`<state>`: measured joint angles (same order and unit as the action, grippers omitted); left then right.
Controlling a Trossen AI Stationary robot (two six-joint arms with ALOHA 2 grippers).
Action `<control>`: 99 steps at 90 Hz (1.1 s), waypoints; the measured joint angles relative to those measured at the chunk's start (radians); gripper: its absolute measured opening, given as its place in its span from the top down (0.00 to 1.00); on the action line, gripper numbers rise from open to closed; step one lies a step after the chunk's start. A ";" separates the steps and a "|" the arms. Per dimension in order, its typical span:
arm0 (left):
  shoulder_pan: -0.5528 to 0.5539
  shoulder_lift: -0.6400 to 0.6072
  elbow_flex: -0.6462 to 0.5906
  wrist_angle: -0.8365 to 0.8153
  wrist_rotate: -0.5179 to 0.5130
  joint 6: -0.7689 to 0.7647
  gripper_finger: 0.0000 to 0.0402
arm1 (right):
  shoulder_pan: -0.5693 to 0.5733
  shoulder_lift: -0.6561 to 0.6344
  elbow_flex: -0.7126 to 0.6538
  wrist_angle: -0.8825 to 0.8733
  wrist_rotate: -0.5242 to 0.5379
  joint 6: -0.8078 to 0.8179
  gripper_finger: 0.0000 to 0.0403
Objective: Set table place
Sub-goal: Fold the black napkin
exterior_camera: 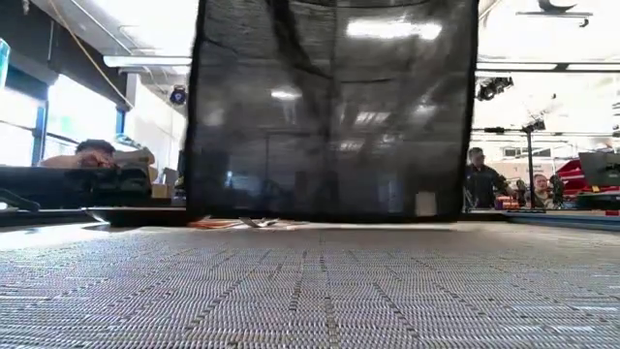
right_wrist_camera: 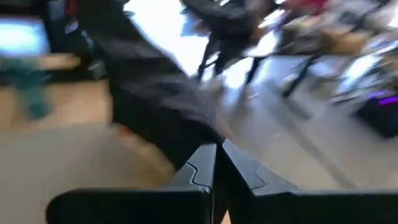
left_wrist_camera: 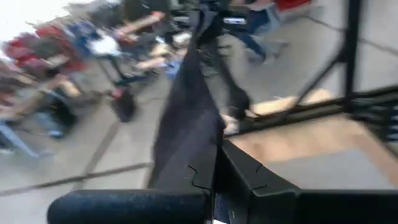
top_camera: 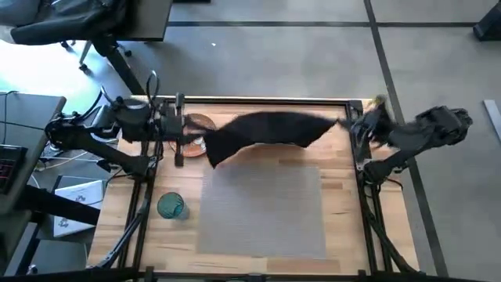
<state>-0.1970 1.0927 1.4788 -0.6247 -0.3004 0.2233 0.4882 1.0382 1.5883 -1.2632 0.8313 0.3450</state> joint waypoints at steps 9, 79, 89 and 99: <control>-0.089 0.018 -0.001 -0.073 -0.038 -0.089 1.00 | 0.082 0.057 -0.001 -0.100 -0.046 0.151 1.00; -0.635 0.421 -0.334 0.251 -0.098 -0.717 1.00 | 0.730 0.739 -0.001 -0.063 -0.169 1.076 1.00; -0.679 0.502 -0.335 0.292 -0.088 -0.766 1.00 | 0.744 0.838 -0.001 0.061 -0.216 1.071 1.00; -0.714 0.569 -0.333 0.339 -0.060 -0.814 1.00 | 0.742 0.914 -0.001 0.172 -0.266 1.069 1.00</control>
<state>-0.9114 1.6616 1.1453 -0.2854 -0.3608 -0.5909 1.2305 1.9522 1.5871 -1.0916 0.5654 1.4145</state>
